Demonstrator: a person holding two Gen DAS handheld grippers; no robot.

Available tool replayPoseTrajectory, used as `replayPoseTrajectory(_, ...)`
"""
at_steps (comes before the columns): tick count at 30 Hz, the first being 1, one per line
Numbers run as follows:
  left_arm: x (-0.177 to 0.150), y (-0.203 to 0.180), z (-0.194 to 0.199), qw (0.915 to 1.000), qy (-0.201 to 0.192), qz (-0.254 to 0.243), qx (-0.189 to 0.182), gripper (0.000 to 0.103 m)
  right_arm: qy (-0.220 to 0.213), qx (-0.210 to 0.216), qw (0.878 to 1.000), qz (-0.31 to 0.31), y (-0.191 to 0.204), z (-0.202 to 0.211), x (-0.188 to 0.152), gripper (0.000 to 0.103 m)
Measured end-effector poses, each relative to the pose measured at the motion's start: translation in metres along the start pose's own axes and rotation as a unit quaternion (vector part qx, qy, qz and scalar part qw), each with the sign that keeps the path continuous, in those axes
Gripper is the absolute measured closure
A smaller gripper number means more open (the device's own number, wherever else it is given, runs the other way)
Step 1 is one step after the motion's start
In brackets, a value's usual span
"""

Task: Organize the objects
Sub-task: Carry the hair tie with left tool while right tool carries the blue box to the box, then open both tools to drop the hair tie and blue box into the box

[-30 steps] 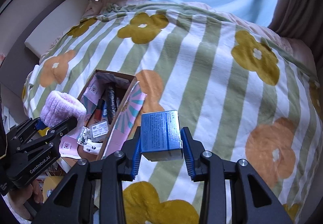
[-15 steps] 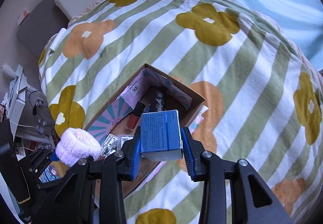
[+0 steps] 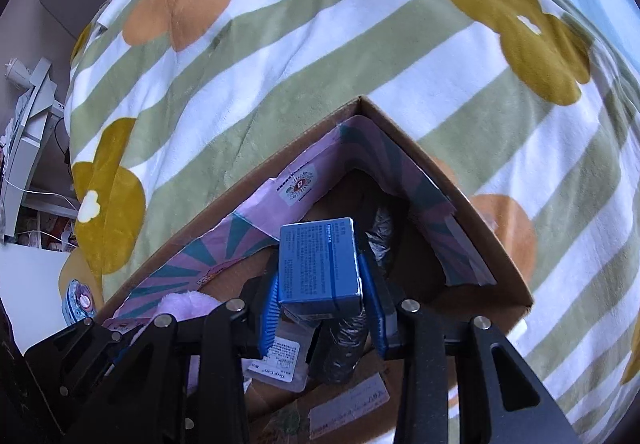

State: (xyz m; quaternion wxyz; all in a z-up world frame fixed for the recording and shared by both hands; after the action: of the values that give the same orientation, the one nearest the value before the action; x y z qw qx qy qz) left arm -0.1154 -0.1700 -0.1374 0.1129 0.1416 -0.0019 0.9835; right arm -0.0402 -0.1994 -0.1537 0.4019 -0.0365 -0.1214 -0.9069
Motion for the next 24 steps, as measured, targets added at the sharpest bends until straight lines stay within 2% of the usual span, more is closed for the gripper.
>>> replayPoseTrajectory(6, 0.001, 0.001, -0.003, 0.9999, 0.004, 0.005, -0.014, 0.059, 0.017, 0.016, 1.0, 0.007, 0.0, -0.007, 0.006, 0.069)
replayPoseTrajectory(7, 0.002, -0.001, -0.001, 0.9999, 0.004, -0.001, -0.015, 0.056, 0.016, 0.015, 1.0, 0.009, 0.001, -0.006, 0.007, 0.067)
replayPoseTrajectory(9, 0.002, -0.007, 0.001, 0.9998, 0.006, -0.013, -0.012, 0.034, 0.022, 0.023, 0.999, 0.009, 0.002, -0.006, 0.009, 0.048)
replayPoseTrajectory(10, 0.002, -0.011, 0.003, 0.9998, 0.006, -0.017, -0.01, 0.0, 0.022, 0.027, 0.999, 0.008, 0.002, -0.005, 0.009, 0.015)
replayPoseTrajectory(11, 0.001, -0.013, 0.005, 0.9997, -0.001, -0.021, -0.013, 0.0, 0.02, 0.03, 0.999, 0.01, 0.002, -0.004, 0.009, 0.0)
replayPoseTrajectory(17, -0.004, -0.018, 0.004, 0.9996, -0.006, -0.019, -0.021, 0.0, 0.04, 0.023, 0.999, 0.014, -0.002, -0.012, 0.003, 0.0)
replayPoseTrajectory(24, -0.005, -0.017, 0.001, 0.9996, -0.009, -0.015, -0.02, 0.0, 0.036, 0.022, 0.999, 0.009, -0.004, -0.008, -0.001, 0.0)
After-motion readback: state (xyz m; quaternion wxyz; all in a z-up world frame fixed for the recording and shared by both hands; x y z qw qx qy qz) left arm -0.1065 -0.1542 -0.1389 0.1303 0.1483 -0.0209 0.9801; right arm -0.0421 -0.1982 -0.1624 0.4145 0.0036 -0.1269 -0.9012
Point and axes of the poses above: each gripper's, at about its wrist camera, not at the fingertips, and z roughly against the way its jaws point, y to its left, x to its top, the point moved 1 cm from there along -z, roughly the way its jaws point, and after that the axes turned 12 degrees about -z, right-handed, at the moved point
